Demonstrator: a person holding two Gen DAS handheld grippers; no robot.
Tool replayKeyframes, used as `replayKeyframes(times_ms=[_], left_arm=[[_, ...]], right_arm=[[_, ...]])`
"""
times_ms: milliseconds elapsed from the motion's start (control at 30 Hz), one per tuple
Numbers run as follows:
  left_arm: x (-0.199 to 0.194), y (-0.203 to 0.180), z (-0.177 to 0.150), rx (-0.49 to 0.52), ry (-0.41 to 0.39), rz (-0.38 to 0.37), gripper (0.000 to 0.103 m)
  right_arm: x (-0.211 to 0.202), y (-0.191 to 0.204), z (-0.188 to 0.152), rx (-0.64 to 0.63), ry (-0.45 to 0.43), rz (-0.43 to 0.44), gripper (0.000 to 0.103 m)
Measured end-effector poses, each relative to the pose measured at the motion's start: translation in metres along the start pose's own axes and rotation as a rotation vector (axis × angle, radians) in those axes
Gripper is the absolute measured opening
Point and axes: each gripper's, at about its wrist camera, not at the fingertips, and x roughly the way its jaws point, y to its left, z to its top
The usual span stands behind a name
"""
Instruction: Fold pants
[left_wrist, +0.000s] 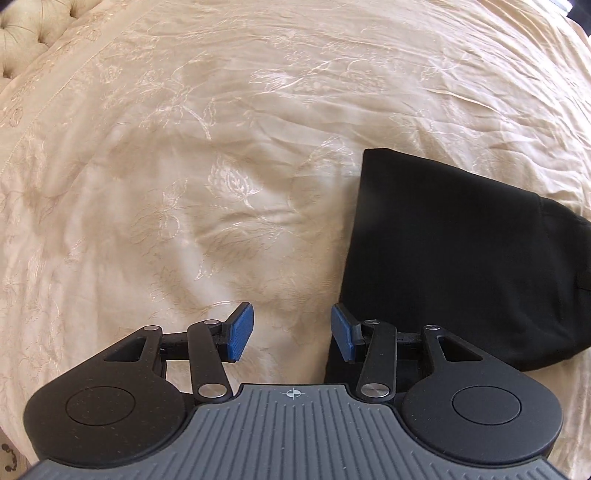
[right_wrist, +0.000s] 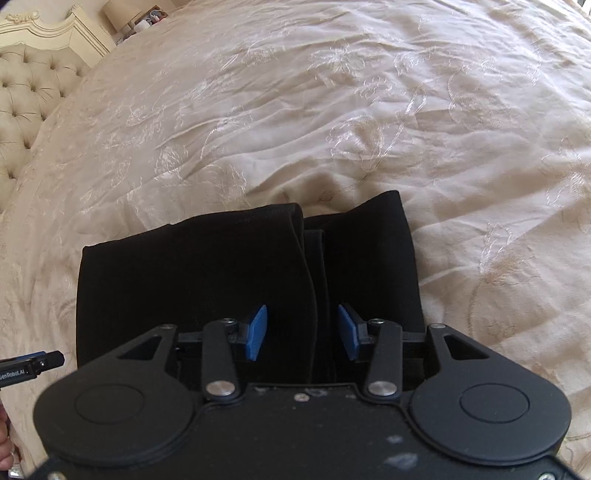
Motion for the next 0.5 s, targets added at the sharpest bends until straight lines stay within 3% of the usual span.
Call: replayKeyframes(times_ms=[67, 133, 167, 200, 333, 433, 500], left_arm=[[-0.002, 0.004, 0.0, -0.01, -0.002, 0.006, 0.045], [-0.002, 0.006, 0.0, -0.018, -0.001, 0.015, 0.045], [-0.001, 0.007, 0.0, -0.021, 0.0, 0.019, 0.045], [0.0, 0.007, 0.001, -0.023, 0.0, 0.021, 0.045], [-0.001, 0.005, 0.003, -0.017, -0.005, 0.022, 0.045], [-0.003, -0.003, 0.004, 0.002, -0.018, 0.016, 0.045], [-0.003, -0.013, 0.006, 0.027, -0.028, 0.002, 0.045]], right_arm=[[0.005, 0.0, -0.001, 0.004, 0.003, 0.01, 0.049], [0.006, 0.001, -0.003, 0.004, -0.014, 0.005, 0.043], [0.005, 0.003, -0.004, -0.008, -0.023, -0.003, 0.023], [0.001, 0.008, -0.005, -0.032, -0.031, -0.01, 0.013], [-0.043, 0.034, -0.003, -0.132, -0.125, 0.009, 0.007], [-0.075, 0.045, 0.0, -0.232, -0.22, -0.058, 0.007], [-0.071, 0.037, 0.006, -0.236, -0.202, -0.106, 0.006]])
